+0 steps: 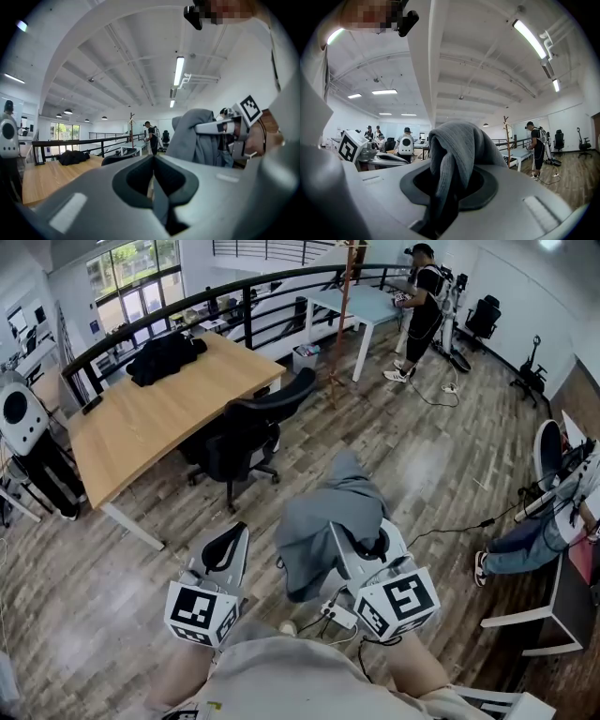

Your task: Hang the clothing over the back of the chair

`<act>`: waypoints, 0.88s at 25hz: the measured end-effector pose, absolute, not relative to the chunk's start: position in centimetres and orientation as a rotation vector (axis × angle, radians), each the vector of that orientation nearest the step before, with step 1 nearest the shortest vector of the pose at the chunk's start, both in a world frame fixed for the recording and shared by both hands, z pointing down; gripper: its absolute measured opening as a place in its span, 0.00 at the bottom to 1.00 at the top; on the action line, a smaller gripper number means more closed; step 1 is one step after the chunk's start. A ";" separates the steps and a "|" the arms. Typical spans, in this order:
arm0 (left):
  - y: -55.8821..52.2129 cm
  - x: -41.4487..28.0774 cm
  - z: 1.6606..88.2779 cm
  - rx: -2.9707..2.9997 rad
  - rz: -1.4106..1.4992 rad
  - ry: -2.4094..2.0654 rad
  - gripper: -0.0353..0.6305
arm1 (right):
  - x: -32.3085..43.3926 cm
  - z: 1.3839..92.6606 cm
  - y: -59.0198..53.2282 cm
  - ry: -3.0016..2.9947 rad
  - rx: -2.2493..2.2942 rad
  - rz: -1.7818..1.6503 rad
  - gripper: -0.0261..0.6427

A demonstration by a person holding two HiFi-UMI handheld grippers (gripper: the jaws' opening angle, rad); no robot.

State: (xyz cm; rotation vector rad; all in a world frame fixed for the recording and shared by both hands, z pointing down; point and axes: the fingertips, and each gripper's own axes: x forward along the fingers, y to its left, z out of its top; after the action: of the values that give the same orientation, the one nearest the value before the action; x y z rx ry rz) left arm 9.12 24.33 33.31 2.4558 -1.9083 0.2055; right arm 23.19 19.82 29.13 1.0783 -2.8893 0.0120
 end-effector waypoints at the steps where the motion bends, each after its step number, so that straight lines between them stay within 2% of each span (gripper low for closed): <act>1: 24.1 9.3 33.3 2.455 0.208 -1.913 0.06 | 23.5 29.2 19.5 -2.892 1.078 0.013 0.17; 22: 22.0 10.6 34.9 2.471 0.254 -1.918 0.06 | 24.4 31.5 16.4 -2.893 1.044 0.007 0.17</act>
State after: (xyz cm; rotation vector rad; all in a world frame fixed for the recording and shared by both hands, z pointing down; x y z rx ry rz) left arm 10.65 21.99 34.94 2.4713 -1.9184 0.2536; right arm 24.38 16.42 31.47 1.0441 -2.8926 0.0073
